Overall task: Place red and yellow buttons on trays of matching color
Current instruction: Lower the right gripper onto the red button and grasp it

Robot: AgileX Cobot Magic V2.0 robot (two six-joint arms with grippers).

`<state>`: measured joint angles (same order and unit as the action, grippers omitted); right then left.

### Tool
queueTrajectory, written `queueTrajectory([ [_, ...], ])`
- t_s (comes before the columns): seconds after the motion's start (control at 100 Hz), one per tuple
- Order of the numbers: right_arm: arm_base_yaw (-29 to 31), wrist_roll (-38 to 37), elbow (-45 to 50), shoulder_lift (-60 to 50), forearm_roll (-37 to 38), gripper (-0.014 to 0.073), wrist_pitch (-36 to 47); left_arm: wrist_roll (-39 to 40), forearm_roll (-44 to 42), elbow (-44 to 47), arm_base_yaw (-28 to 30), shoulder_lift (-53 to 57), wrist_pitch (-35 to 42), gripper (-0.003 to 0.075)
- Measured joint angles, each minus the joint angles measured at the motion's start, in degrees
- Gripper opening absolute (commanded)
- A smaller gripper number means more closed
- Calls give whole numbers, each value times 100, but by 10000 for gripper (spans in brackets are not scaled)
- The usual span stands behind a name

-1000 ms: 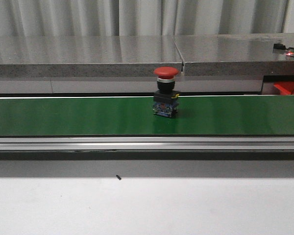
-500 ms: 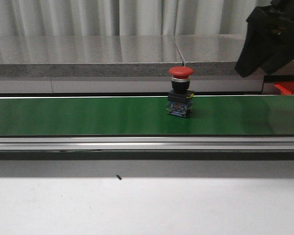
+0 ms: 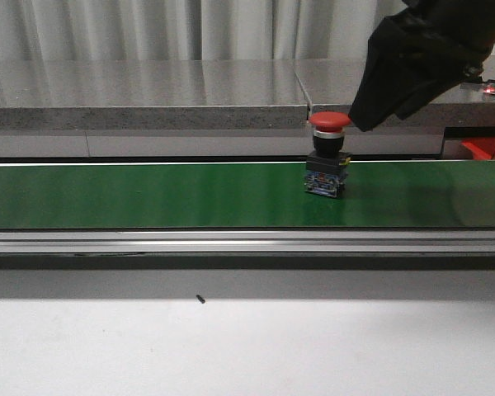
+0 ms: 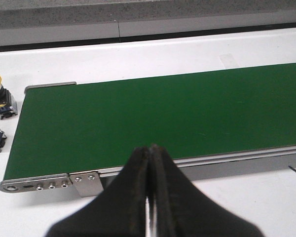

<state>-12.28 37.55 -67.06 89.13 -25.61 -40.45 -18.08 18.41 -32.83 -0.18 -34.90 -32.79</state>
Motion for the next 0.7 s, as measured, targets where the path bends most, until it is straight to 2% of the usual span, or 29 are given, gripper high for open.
queueTrajectory([
  [0.55,0,0,-479,729,-72,493,74,0,0,0,0,0,0,-20],
  [0.65,0,0,-479,810,-84,420,72,0,0,0,0,0,0,-20],
  [0.7,0,0,-479,810,-84,339,72,0,0,0,0,0,0,-20],
])
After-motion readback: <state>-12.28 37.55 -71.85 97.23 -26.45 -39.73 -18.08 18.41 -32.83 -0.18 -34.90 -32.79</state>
